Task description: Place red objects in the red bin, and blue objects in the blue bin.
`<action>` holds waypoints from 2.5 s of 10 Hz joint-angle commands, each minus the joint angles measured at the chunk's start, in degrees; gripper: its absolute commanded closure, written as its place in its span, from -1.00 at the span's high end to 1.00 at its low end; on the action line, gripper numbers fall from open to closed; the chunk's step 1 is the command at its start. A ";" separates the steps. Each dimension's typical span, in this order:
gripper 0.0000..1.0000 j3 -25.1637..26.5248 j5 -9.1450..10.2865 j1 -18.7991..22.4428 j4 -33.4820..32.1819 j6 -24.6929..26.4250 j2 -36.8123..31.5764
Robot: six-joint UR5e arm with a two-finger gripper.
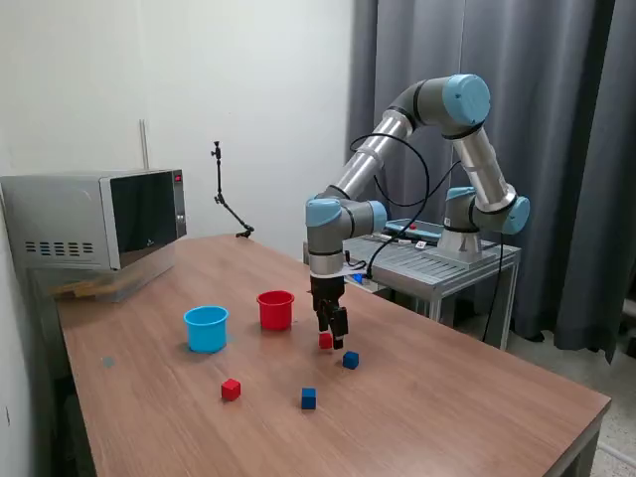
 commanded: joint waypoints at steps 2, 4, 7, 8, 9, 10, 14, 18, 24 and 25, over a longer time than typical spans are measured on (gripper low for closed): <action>1.00 0.08 -0.03 0.03 0.25 0.06 0.00; 1.00 -0.01 -0.03 0.03 0.25 0.06 0.00; 1.00 -0.36 0.06 0.12 0.25 0.06 0.00; 1.00 -0.36 -0.03 0.12 0.25 0.06 0.00; 1.00 -0.36 -0.03 0.21 0.34 0.06 0.00; 1.00 -0.36 -0.03 0.12 0.34 0.06 0.00; 1.00 0.08 0.14 0.21 0.60 0.06 -0.18; 1.00 -0.53 -0.03 0.21 1.48 0.06 -0.09; 1.00 -1.67 -0.12 0.12 1.13 -0.37 0.17; 1.00 -1.68 -0.12 0.12 1.04 -0.29 0.17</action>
